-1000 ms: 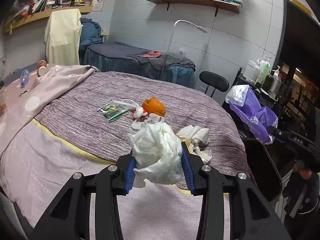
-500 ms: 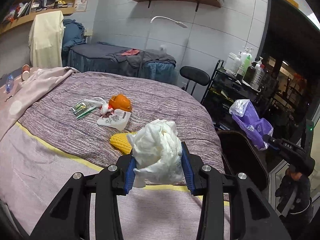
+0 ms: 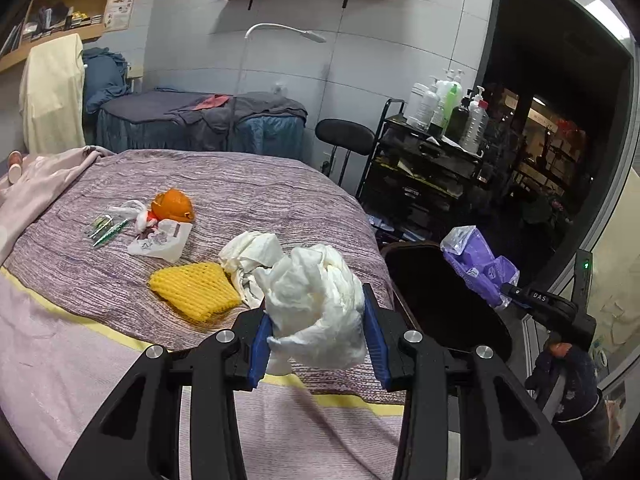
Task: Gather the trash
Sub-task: 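Carry tissue and purple bag to the brown bin while the right gripper opens, dropping the bag, then open the left gripper over the bin to drop the white tissue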
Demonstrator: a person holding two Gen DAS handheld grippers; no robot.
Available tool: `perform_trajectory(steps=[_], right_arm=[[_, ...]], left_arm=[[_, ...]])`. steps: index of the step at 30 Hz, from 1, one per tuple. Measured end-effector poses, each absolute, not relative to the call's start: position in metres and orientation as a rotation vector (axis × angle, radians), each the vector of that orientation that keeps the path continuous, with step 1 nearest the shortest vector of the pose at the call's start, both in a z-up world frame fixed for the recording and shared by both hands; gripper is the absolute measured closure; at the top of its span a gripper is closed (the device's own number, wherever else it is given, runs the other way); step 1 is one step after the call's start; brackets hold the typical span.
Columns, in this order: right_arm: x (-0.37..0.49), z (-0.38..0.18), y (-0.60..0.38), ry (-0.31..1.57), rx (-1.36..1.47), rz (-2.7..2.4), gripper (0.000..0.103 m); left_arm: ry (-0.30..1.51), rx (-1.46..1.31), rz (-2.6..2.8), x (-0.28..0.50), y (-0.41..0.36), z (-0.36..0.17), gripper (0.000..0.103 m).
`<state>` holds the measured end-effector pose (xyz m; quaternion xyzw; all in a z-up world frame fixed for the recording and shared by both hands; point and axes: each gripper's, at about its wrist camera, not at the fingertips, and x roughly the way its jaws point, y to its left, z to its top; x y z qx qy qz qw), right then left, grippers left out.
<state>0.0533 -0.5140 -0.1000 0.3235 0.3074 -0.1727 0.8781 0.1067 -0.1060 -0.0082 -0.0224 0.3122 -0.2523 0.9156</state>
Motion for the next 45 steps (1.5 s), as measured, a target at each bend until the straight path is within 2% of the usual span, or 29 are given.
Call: perform_trajectory(steps=[5, 7, 9, 10, 28, 33, 45], right_arm=[[0.054, -0.120, -0.521, 0.694, 0.684, -0.418, 0.081], [0.054, -0.125, -0.521, 0.704, 0.682, -0.425, 0.068], [0.052, -0.127, -0.520, 0.697, 0.676, -0.441, 0.041], [0.050, -0.127, -0.520, 0.689, 0.673, -0.447, 0.040], [0.028, -0.097, -0.522, 0.584, 0.618, -0.501, 0.037], [0.021, -0.092, -0.528, 0.557, 0.623, -0.536, 0.028], [0.010, -0.097, -0.546, 0.550, 0.646, -0.573, 0.026]], left_arm=[[0.647, -0.022, -0.557, 0.106, -0.125, -0.009, 0.063], [0.651, -0.012, -0.573, 0.106, -0.132, -0.011, 0.063], [0.658, -0.001, -0.591, 0.107, -0.140, -0.013, 0.063], [0.661, 0.004, -0.598, 0.107, -0.144, -0.014, 0.063], [0.747, 0.078, -0.786, 0.114, -0.230, -0.024, 0.063], [0.775, 0.094, -0.834, 0.120, -0.259, -0.029, 0.063], [0.833, 0.180, -0.865, 0.124, -0.318, -0.053, 0.062]])
